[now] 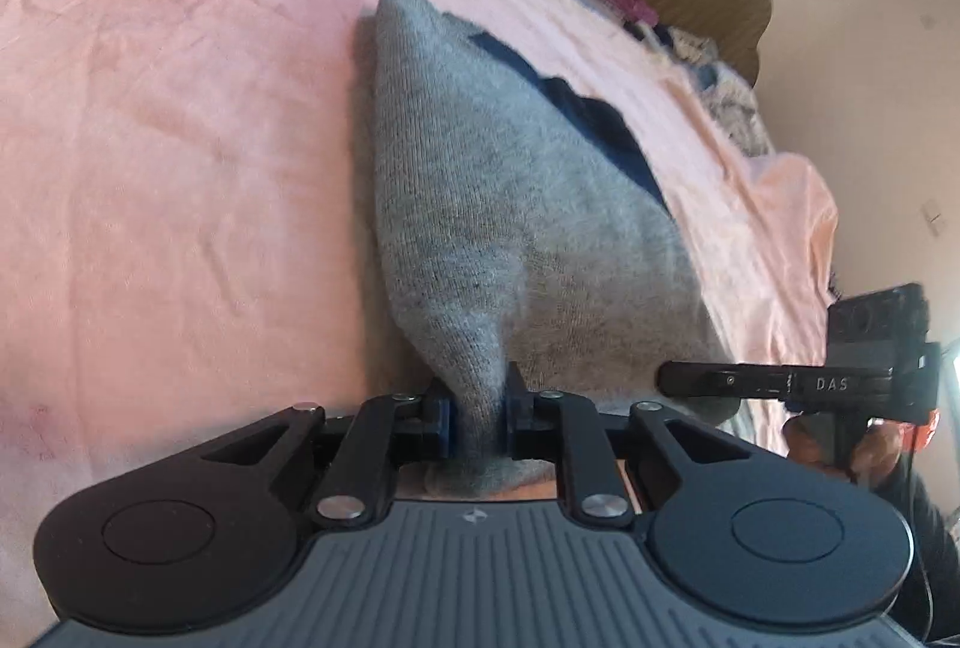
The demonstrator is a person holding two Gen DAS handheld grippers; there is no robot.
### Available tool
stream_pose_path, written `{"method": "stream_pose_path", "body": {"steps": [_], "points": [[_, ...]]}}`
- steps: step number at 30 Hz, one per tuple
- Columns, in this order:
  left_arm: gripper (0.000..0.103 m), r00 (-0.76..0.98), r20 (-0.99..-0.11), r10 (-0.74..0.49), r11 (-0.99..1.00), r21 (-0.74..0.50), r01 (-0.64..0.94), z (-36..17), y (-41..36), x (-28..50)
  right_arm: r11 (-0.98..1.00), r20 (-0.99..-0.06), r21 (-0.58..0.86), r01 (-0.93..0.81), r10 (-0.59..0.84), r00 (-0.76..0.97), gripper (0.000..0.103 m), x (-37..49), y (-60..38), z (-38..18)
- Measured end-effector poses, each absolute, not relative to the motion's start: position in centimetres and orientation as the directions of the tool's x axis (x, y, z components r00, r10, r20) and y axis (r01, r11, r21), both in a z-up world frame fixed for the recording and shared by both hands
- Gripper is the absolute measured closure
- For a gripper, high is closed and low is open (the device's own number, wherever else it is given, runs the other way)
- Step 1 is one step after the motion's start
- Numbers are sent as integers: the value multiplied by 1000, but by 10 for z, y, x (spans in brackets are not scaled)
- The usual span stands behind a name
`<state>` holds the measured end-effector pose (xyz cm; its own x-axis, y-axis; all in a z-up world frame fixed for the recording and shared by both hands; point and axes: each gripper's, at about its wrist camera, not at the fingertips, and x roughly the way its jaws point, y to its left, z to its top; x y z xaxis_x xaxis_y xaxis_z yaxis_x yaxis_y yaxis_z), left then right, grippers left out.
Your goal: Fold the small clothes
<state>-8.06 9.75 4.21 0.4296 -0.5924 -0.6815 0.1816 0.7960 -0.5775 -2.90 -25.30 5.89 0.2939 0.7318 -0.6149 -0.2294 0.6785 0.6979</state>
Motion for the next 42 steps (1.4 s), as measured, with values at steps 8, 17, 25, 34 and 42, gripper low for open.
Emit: {"method": "stream_pose_path", "body": {"steps": [8,17,25,34,42], "points": [[25,763,-544,-350,926,-75,371,122,43,-105,710,-509,655,-259,667,544,41,-24,-277,125],[20,693,-644,-324,887,50,460,56,-12,-59,875,-708,410,-258,484,514,42,90,-192,75],[23,685,-658,-314,910,-4,414,71,1,-75,894,-685,337,-294,448,575,45,44,-184,104],[22,685,-680,-261,920,40,390,62,8,-91,883,-675,385,-269,468,571,50,4,-192,108],[21,687,-685,-241,933,30,358,56,12,-97,859,-653,429,-279,508,562,51,-24,-197,88]]}}
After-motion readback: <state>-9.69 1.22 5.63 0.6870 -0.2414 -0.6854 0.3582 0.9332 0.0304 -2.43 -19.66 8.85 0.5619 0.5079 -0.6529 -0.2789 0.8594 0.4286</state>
